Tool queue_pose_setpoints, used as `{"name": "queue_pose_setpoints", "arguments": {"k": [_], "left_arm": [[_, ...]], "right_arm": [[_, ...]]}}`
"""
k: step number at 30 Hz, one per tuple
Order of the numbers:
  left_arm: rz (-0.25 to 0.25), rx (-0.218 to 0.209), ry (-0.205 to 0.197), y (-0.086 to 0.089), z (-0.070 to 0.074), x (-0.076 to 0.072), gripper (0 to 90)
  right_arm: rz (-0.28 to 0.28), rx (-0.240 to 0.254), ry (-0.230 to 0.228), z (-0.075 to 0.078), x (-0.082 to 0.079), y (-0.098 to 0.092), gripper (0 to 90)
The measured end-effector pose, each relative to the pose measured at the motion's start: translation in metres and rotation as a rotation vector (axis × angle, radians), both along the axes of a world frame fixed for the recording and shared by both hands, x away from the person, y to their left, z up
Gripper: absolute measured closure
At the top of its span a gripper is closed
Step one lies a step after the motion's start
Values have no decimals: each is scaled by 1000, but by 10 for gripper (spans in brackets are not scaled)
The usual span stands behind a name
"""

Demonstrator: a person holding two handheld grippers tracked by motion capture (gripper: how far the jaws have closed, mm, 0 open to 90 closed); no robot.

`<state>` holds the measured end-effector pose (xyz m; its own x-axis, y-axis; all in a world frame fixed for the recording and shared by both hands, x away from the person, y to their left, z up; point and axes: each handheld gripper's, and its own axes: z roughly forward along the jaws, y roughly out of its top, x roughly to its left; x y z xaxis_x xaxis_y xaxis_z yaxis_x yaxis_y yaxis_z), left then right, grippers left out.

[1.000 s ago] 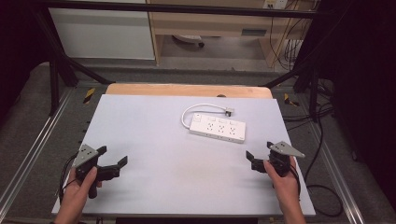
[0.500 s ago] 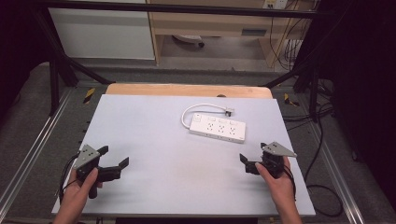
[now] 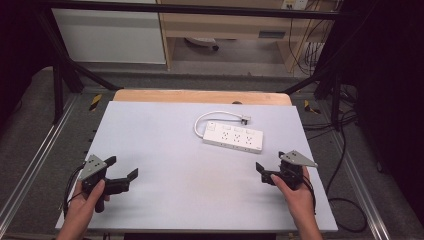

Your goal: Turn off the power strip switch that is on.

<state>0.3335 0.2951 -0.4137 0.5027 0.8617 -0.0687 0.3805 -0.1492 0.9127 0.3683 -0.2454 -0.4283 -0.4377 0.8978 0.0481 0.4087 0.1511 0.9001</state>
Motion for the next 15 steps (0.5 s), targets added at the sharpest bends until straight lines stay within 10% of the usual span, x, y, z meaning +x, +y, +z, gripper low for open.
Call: {"name": "queue_pose_setpoints", "arguments": {"k": [15], "left_arm": [[17,-4,12,2,-2,0,56]], "right_arm": [[49,1,-9,24,17,15,53]]}}
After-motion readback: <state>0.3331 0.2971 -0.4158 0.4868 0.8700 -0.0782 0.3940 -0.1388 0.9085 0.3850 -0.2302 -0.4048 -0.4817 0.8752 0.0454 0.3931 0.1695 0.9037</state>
